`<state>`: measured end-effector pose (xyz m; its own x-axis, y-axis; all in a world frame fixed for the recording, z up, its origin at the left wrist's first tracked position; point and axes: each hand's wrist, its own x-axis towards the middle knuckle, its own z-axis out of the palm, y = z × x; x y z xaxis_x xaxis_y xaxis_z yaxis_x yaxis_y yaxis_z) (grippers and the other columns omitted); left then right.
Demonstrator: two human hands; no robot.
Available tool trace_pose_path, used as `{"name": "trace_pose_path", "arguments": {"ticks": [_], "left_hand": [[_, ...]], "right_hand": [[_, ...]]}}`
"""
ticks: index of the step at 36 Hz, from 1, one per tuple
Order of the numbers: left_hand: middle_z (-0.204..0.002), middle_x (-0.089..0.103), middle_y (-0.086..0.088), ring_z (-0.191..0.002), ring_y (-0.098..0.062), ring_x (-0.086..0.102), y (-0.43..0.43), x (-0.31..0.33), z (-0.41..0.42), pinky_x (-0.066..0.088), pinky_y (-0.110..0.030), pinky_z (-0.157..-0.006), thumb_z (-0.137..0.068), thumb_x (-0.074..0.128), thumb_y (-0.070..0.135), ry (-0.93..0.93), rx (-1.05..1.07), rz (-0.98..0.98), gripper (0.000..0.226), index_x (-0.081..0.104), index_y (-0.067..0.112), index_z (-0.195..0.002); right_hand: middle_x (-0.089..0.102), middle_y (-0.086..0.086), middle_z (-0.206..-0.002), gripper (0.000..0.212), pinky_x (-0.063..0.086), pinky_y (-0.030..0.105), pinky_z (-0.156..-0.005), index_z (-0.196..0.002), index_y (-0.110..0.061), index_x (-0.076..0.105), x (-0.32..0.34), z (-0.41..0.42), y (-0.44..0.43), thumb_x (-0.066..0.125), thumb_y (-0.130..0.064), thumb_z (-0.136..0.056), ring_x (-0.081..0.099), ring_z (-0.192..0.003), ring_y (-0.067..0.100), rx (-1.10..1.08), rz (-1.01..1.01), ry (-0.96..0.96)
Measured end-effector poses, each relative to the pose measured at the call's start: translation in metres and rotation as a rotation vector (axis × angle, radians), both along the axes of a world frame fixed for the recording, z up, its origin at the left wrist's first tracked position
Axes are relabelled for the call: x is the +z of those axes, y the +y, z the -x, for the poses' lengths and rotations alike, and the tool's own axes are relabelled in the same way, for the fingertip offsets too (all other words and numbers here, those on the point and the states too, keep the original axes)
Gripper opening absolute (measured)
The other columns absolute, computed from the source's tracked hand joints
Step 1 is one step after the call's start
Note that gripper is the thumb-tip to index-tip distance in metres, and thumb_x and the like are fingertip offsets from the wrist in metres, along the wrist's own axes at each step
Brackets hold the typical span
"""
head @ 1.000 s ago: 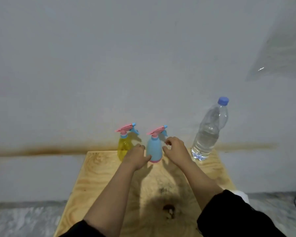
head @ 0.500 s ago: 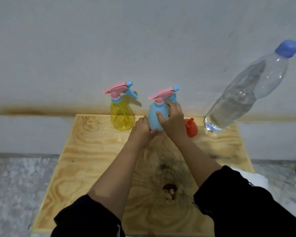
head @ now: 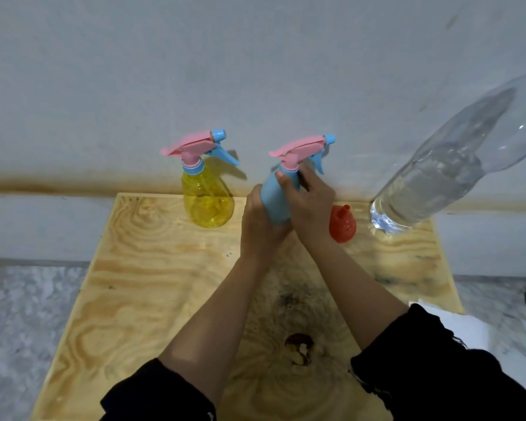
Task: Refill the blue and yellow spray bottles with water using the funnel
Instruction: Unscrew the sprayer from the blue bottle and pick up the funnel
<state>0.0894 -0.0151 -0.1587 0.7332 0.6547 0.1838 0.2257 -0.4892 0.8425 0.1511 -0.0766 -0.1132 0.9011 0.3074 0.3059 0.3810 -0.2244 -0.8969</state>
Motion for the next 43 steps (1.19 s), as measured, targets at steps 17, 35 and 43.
{"name": "trace_pose_path", "arguments": {"ticks": [17, 35, 43], "left_hand": [[-0.104, 0.062, -0.005, -0.085, -0.019, 0.058, 0.005, 0.036, 0.032, 0.043, -0.025, -0.062, -0.061, 0.07, 0.047, 0.033, -0.17, -0.248, 0.075, 0.051, 0.009, -0.122], [-0.138, 0.048, 0.009, -0.115, -0.009, 0.054, -0.017, 0.048, 0.07, 0.053, -0.039, -0.089, -0.069, 0.071, 0.053, 0.062, -0.335, 0.163, 0.09, 0.028, 0.031, -0.144], [-0.141, 0.03, 0.023, -0.127, -0.005, 0.042, -0.026, 0.047, 0.085, 0.047, -0.039, -0.098, -0.068, 0.066, 0.058, 0.059, -0.341, 0.168, 0.097, 0.014, 0.04, -0.148]], "right_hand": [[0.044, 0.01, -0.073, 0.052, 0.031, 0.037, -0.068, -0.081, 0.014, 0.057, 0.025, -0.004, -0.031, 0.07, -0.035, -0.071, 0.04, -0.075, 0.018, 0.118, -0.319, 0.456], [0.065, -0.003, -0.083, 0.031, 0.047, 0.033, -0.075, -0.093, -0.006, 0.065, 0.042, 0.033, -0.044, 0.073, -0.031, -0.076, 0.058, -0.081, 0.012, 0.109, -0.254, 0.489], [0.071, -0.001, -0.093, 0.018, 0.048, 0.037, -0.085, -0.097, -0.004, 0.064, 0.04, 0.046, -0.05, 0.065, -0.018, -0.086, 0.062, -0.087, 0.012, 0.112, -0.385, 0.586]]}}
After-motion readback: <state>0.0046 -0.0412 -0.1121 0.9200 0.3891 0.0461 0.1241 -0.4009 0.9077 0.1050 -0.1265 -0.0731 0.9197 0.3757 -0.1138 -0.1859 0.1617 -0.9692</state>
